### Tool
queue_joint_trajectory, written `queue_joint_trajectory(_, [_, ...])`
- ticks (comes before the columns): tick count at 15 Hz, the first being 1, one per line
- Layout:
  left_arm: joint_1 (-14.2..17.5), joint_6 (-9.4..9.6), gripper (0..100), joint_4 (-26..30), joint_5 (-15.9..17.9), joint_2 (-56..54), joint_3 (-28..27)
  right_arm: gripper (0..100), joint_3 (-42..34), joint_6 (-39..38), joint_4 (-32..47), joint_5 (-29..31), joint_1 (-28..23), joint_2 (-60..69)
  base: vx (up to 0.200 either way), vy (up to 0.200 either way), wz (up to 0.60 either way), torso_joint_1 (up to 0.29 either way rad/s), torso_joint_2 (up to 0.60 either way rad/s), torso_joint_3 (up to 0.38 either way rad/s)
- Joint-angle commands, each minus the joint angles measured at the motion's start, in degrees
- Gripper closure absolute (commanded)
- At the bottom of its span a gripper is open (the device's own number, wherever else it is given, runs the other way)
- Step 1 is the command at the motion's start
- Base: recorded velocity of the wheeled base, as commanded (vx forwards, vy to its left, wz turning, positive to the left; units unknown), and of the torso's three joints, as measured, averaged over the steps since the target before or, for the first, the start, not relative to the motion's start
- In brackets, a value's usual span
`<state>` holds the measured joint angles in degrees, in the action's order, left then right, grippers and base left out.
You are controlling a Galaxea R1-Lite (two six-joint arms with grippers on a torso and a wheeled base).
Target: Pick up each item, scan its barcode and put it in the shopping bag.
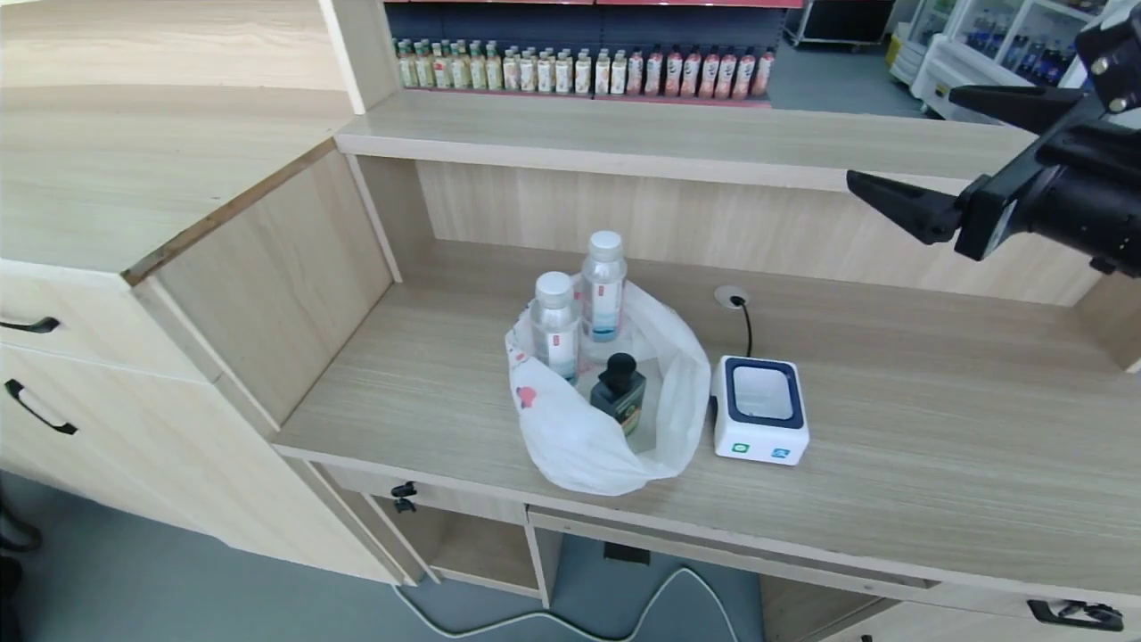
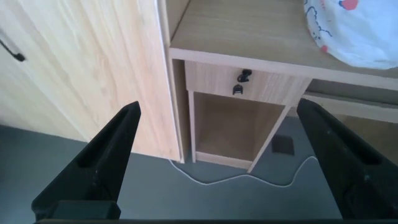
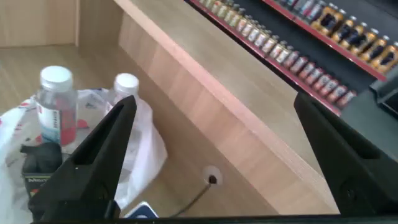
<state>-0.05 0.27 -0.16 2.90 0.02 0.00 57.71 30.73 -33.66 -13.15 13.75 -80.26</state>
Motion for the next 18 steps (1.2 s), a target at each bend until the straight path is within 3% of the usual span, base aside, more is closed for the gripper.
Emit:
queue_joint_trajectory(1, [0.0,0.0,0,0.0,0.0,0.0,0.0,0,11.9,-5.3,16.5,11.7,1.5,8.3,0.0,0.0,-0.6,0.007,0.0,0.007])
queue_joint_trajectory(4, [0.0,0.0,0,0.0,0.0,0.0,0.0,0,7.1,-10.6,22.8,16.8,-4.5,13.2,0.0,0.0,-0.2,-0.042,0.13,0.095])
queue_joint_trajectory(5, [0.0,0.0,0,0.0,0.0,0.0,0.0,0,0.0,-13.9,23.1,16.8,-12.6,16.5,0.0,0.0,0.0,-0.071,0.19,0.144])
queue_joint_trajectory(7, [0.0,0.0,0,0.0,0.0,0.0,0.0,0,-11.8,-15.6,23.1,16.6,-20.1,24.4,0.0,0.0,0.0,-0.024,0.1,0.058])
queue_joint_trajectory(11, [0.0,0.0,0,0.0,0.0,0.0,0.0,0,-37.1,-19.2,22.6,16.7,-18.9,46.6,0.0,0.0,0.0,0.0,0.0,0.0])
queue_joint_trajectory(13, [0.0,0.0,0,0.0,0.0,0.0,0.0,0,-48.7,-20.8,16.8,16.7,-17.9,52.8,0.0,0.0,0.0,0.0,0.0,0.0])
queue_joint_trajectory(14, [0.0,0.0,0,0.0,0.0,0.0,0.0,0,-57.7,-21.6,10.3,17.0,-14.6,59.3,0.0,0.0,0.0,0.0,0.0,0.0])
queue_joint_trajectory(16, [0.0,0.0,0,0.0,0.0,0.0,0.0,0,-57.7,-22.6,25.4,20.6,-14.3,70.3,0.0,0.0,0.0,0.0,0.0,0.0])
queue_joint_trajectory(18, [0.0,0.0,0,0.0,0.0,0.0,0.0,0,-57.7,-22.8,28.1,23.4,-16.4,75.6,0.0,0.0,0.0,0.0,0.0,0.0])
